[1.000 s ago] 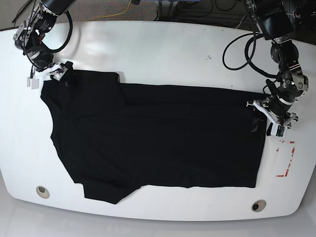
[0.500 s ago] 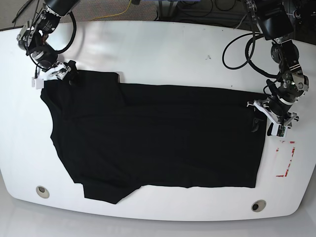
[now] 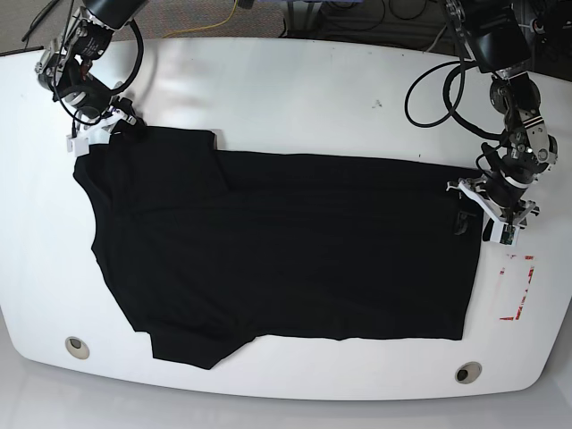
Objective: Layout the t-shirt on the table in an organized manner, then fold the t-shirt properly
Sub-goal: 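Grasp the shirt edge with the right gripper and drag it along the table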
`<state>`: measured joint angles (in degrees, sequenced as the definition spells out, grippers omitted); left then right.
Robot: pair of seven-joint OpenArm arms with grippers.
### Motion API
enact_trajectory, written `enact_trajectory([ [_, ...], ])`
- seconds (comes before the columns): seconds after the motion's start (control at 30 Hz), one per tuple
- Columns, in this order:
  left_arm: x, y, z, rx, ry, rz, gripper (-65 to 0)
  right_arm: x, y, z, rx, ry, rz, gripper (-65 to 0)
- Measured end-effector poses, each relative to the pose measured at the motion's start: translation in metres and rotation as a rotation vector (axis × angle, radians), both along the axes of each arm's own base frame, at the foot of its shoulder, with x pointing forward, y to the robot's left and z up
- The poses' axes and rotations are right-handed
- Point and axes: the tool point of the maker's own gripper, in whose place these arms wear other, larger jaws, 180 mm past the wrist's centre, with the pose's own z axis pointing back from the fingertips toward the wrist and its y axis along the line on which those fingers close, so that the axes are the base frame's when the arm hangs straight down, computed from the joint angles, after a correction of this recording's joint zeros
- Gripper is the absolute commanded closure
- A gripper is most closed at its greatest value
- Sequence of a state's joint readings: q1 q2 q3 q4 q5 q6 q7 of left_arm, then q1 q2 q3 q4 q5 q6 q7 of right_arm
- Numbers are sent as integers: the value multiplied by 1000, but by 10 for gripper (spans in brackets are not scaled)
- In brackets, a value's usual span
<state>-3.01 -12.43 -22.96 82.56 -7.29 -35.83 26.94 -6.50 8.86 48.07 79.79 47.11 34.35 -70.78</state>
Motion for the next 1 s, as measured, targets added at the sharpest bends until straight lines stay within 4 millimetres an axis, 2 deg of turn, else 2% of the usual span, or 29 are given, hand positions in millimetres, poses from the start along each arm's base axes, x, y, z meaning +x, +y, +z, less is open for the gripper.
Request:
enact_trajectory([
  [0.3,0,0,-1,-2,2,1,-348,11,0,5,-14,-2,15,0],
  [0.5,0,0,-1,-2,2,1,-348,22,5,18,-59,-26,69,0],
  [1.0,0,0,-2,1,4,-1,-348,71,33,58,-31,-162,137,0],
])
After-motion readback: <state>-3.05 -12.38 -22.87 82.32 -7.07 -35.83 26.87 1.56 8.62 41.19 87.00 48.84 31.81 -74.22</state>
